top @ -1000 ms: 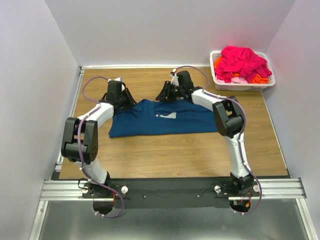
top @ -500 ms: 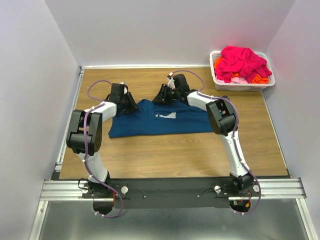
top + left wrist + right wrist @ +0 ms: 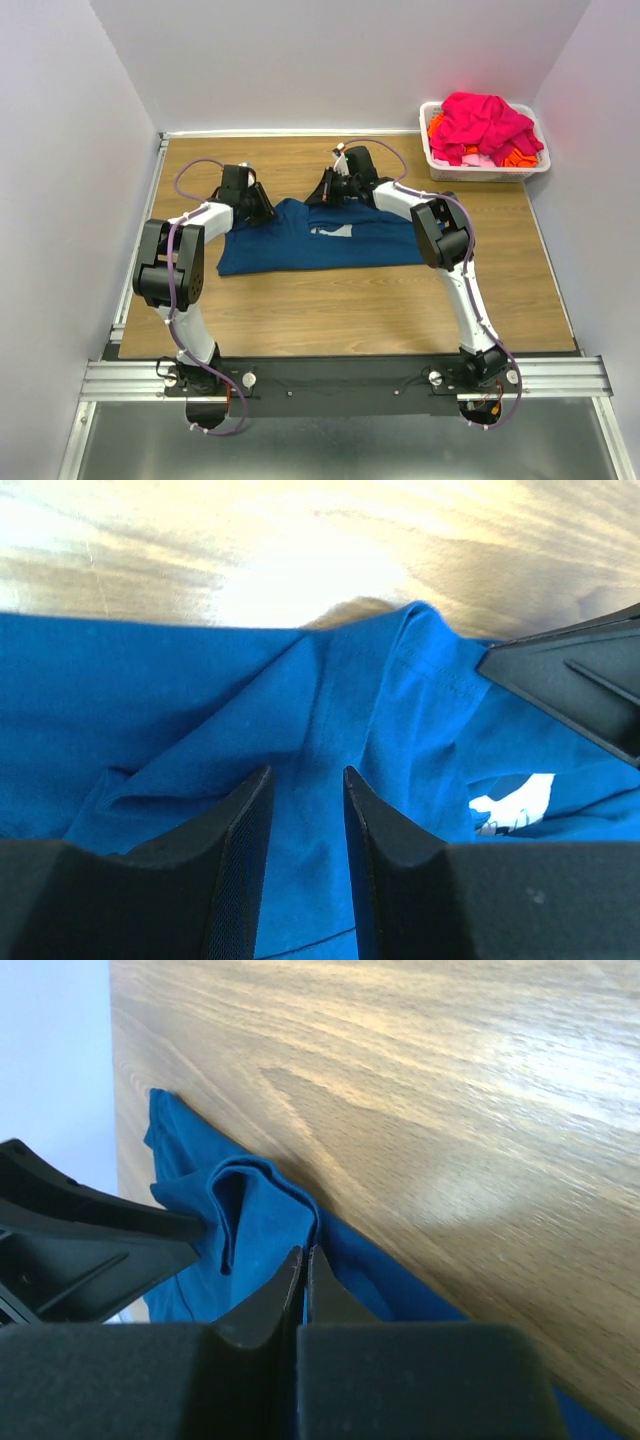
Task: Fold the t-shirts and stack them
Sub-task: Fold the tshirt
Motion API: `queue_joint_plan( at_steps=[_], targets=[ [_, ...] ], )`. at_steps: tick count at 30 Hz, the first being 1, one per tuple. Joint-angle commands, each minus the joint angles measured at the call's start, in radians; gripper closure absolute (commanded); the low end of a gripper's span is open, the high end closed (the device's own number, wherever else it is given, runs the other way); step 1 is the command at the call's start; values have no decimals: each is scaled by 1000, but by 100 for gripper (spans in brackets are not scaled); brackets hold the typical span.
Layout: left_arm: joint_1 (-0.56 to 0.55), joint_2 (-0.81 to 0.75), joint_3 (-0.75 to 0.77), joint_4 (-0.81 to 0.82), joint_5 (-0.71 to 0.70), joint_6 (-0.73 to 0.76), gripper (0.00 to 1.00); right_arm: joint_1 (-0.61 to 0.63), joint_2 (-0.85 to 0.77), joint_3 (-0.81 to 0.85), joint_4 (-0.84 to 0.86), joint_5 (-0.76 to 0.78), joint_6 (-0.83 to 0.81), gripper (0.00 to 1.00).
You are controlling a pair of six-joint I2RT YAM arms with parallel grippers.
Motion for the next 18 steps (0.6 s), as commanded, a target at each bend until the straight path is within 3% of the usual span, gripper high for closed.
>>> queue_joint_plan(
  at_steps=[1, 5, 9, 13, 18],
  targets=[
    [-6, 18, 32, -6, 23, -2, 58, 6, 33, 33, 20, -27, -2, 95],
    [-14, 6, 34, -32, 34, -18, 59, 6, 30, 35, 21, -30, -4, 96],
    [-46, -23, 40, -81, -46, 13, 56, 8, 31, 32, 23, -30, -6, 96],
    [-121, -34, 113, -170, -304, 108, 52, 8, 28, 26, 23, -32, -7, 96],
    [-181, -21, 171, -239, -477, 202, 51, 9, 24, 19, 25, -32, -10, 96]
  ],
)
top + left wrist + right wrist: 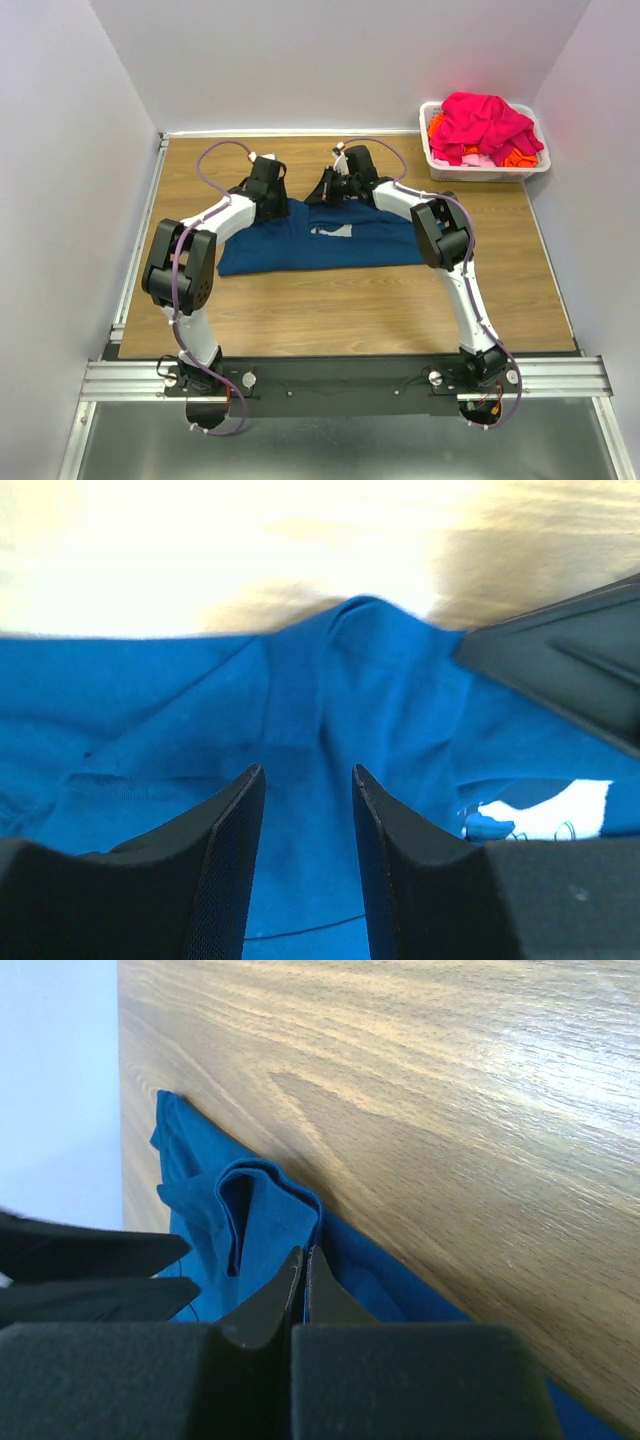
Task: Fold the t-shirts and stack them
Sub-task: Fold the tshirt
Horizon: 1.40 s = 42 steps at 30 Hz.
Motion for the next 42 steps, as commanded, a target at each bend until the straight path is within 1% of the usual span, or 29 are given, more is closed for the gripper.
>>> queue_joint_plan(
  at_steps=[1, 4, 8, 17, 25, 35, 39, 40, 42],
  targets=[
    [-36, -11, 53, -79, -227, 103, 51, 7, 25, 14, 17, -27, -11, 96],
    [-62, 24, 97, -108, -292, 135, 52, 7, 27, 14, 18, -27, -8, 96],
    [-88, 70, 153, -137, -324, 172, 53, 7, 25, 12, 18, -27, -6, 96],
    [-121, 119, 165, -158, -289, 188, 56, 7, 27, 9, 18, -25, -6, 96],
    [-122, 152, 163, -161, -313, 198, 57, 7, 27, 6, 18, -24, -5, 96],
    [-131, 184, 170, -164, -312, 205, 59, 6, 33, 8, 20, -25, 0, 96],
    [-131, 184, 179, -177, -329, 208, 71, 7, 28, 6, 18, -27, -2, 96],
    [-133, 181, 182, -178, -339, 208, 77, 6, 28, 5, 18, -27, -5, 96],
    [-133, 178, 193, -189, -356, 209, 79, 7, 22, 5, 18, -27, -6, 96]
  ],
)
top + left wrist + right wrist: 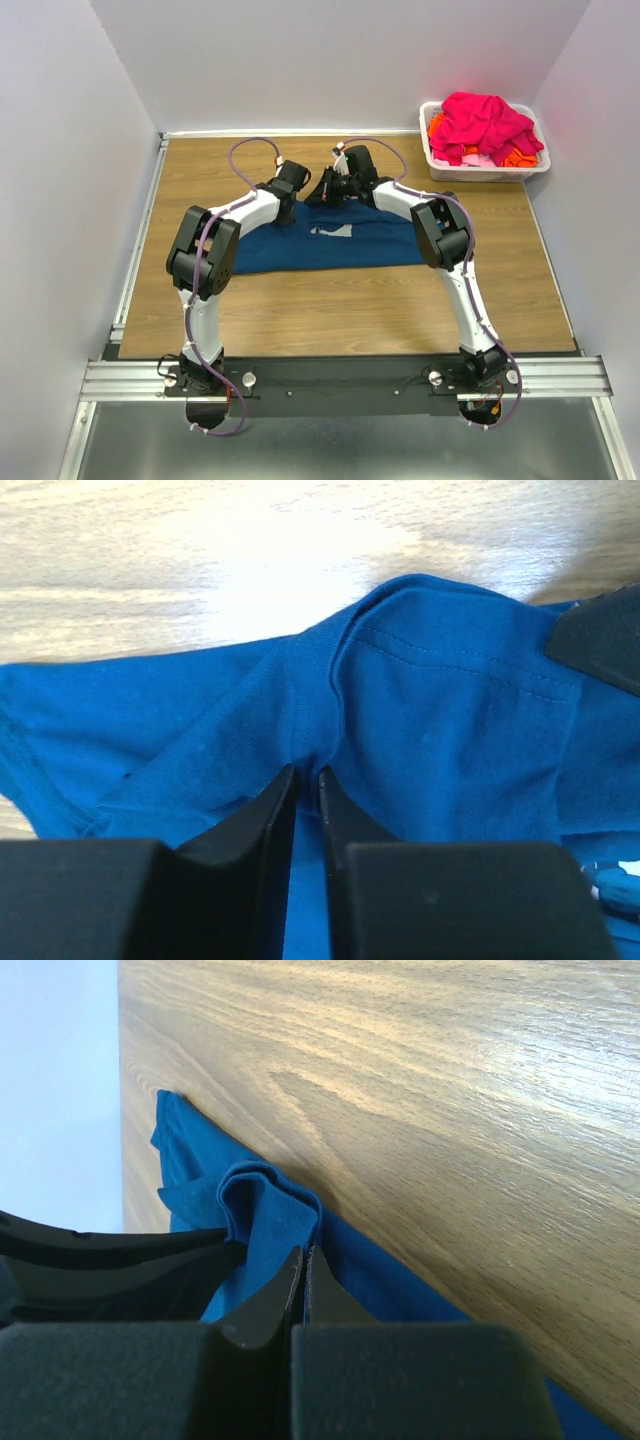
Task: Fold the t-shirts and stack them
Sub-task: Fold the tshirt
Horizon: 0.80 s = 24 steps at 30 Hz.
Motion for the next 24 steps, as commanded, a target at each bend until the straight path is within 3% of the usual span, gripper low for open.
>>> queue_joint_plan(
  at_steps=[1, 2, 3, 6, 24],
  targets=[
    [-7, 2, 42, -33, -74, 8, 79, 7, 21, 3, 17, -24, -11, 96],
    [-9, -3, 47, -41, -83, 13, 80, 7, 16, 0, 17, -24, -13, 96],
    [-9, -6, 51, -46, -94, 16, 89, 7, 13, 0, 17, -23, -13, 96],
    [-9, -21, 74, -59, -140, 33, 100, 6, 4, -15, 17, -9, -17, 96],
    [6, -41, 150, -36, -269, 77, 100, 7, -139, -121, 16, 122, -105, 97]
  ],
)
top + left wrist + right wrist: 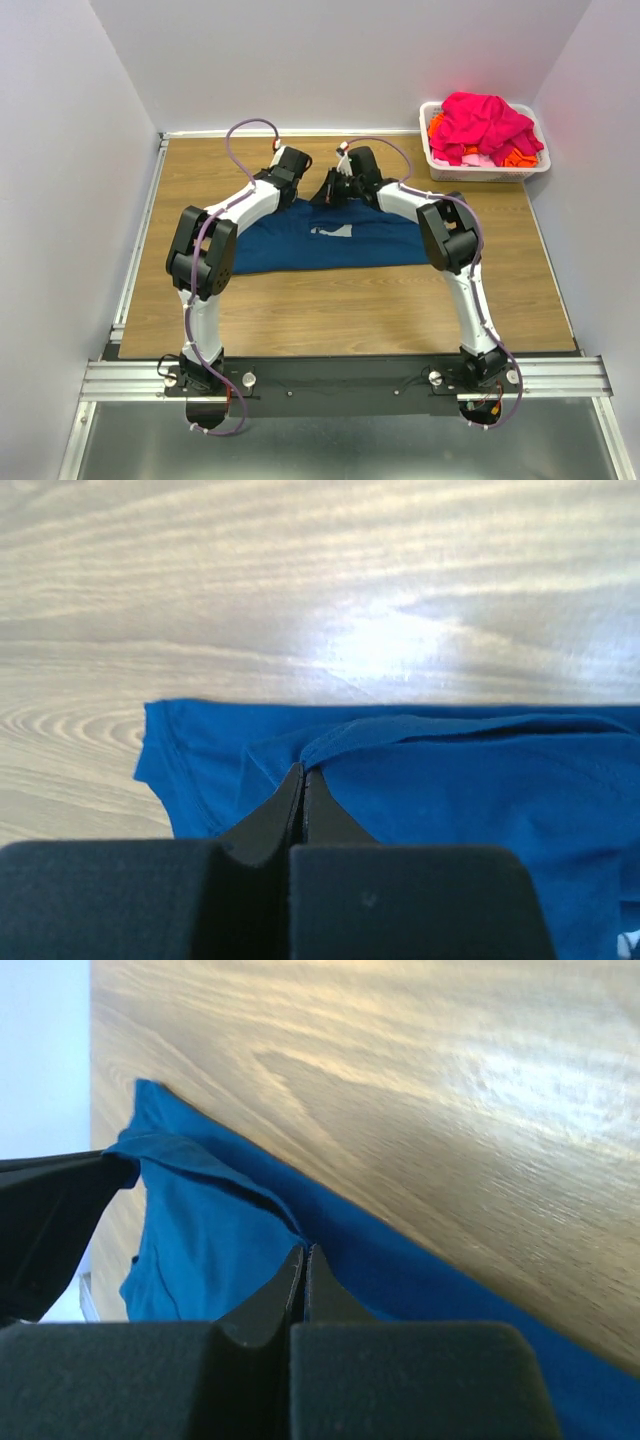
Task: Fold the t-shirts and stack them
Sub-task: Fold the tshirt
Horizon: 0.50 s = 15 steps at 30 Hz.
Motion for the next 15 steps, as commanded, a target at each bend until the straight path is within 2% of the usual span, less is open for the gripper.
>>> queue_joint_plan(
  at_steps=[1, 11, 15],
  targets=[
    [9, -39, 47, 18, -58, 8, 100, 6, -62, -11, 9, 64, -45, 97],
    [41, -77, 7, 41, -49, 6, 100, 6, -83, -8, -7, 52, -69, 97],
    [52, -107, -25, 102, -31, 26, 100, 7, -118, -39, -7, 57, -77, 97]
  ],
)
